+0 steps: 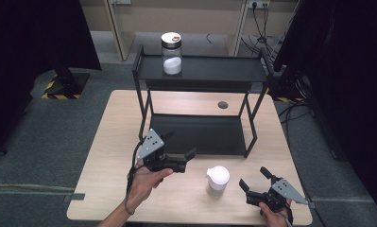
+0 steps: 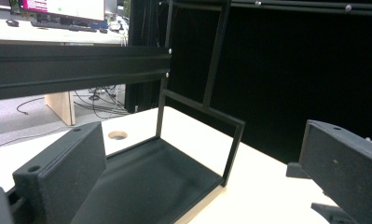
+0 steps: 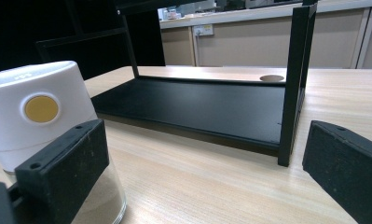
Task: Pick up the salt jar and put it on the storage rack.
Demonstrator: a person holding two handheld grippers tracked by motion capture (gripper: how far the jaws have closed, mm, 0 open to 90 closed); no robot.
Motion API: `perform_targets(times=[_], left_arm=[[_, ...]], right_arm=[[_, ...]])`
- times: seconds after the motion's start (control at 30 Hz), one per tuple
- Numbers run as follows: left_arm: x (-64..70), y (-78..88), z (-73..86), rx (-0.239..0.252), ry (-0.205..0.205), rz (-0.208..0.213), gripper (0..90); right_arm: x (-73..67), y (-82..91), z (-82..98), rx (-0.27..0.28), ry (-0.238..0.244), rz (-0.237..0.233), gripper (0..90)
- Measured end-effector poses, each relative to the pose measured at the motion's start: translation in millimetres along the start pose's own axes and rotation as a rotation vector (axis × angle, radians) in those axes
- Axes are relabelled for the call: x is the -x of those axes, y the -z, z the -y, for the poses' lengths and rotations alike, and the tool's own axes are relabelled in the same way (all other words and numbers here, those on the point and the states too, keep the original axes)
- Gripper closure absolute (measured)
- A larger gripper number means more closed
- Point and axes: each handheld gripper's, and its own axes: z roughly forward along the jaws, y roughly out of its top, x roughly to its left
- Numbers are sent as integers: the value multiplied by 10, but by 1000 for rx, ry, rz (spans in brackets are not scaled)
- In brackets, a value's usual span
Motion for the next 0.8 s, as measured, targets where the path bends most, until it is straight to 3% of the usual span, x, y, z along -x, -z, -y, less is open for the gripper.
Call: perform_targets(times=[0.23,0.63,0.8], left_arm=[[21,3,201,-21,-14,12,0],[-2,15,594,-40,11,33,1],[2,25,758,-54,-16,22,1]], right_arm=[[0,-3,0,-1,-2,0,6],[1,-6,2,-1,-3,0,6],[-1,-9,1,-2,-1,-1,6]])
